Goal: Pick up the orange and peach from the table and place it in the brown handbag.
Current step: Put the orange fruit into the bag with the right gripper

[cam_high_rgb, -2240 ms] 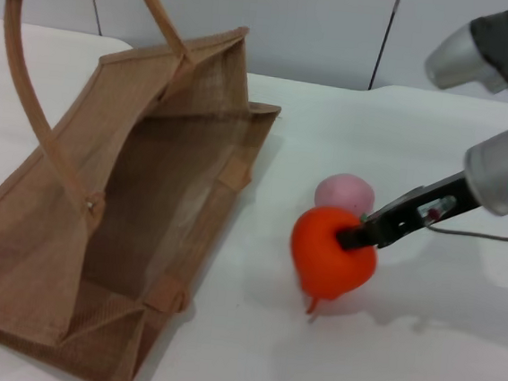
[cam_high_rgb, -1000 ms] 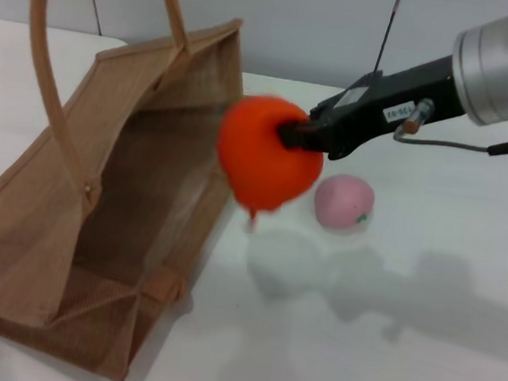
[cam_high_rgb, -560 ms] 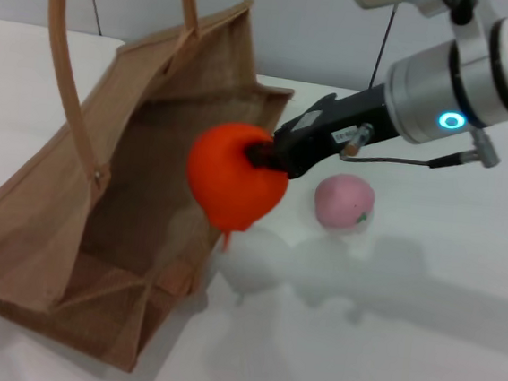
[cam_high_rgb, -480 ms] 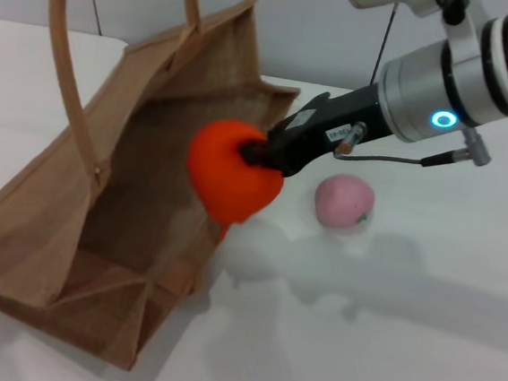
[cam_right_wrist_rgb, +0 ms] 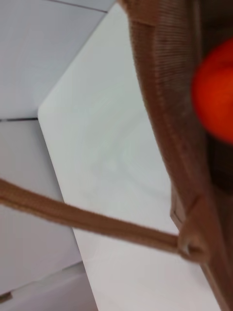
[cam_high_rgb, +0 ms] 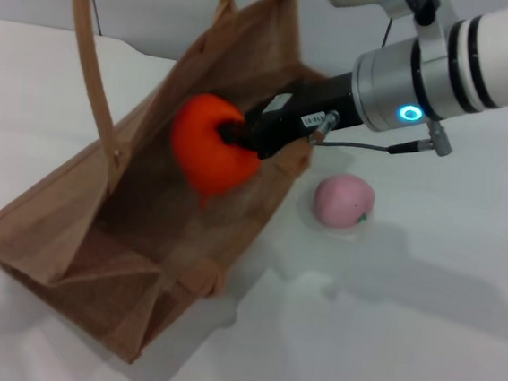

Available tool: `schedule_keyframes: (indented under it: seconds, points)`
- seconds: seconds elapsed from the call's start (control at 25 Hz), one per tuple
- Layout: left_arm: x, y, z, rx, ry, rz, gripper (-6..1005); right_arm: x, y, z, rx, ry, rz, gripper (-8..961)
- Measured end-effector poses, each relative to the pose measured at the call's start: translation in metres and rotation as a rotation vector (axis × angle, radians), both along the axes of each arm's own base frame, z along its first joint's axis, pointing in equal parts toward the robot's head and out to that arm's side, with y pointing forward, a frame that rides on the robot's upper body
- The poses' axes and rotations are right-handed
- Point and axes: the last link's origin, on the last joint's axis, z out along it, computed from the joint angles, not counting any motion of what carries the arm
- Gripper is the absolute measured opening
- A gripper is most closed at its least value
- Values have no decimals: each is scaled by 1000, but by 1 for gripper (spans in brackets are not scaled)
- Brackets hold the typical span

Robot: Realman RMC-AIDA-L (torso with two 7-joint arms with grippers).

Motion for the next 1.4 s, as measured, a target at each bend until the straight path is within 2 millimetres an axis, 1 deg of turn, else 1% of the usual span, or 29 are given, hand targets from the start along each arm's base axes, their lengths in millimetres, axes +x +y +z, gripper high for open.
schedule_keyframes:
  seconds: [0.24,0.4,0.56,0.76,0.96,1.16,1.4]
  points:
    - [8,1,0,-5,-10,-19,119,6,10,-6,44,31,1,60]
    - [10,2,0,-2,-13,-23,119,11,10,-10,30,66,14,61]
    - [11,2,0,2,-14,-24,119,9,9,-11,22,74,65,62]
    - [11,2,1,5,-14,-25,119,3,5,-12,-6,73,93,60]
    - [12,1,3,16,-8,-30,119,-3,2,-12,-37,86,98,226]
    - [12,0,5,28,-3,-30,119,-8,-1,-13,-56,120,92,469]
    - [5,0,7,44,-10,-7,119,-8,-3,-9,-71,119,99,708]
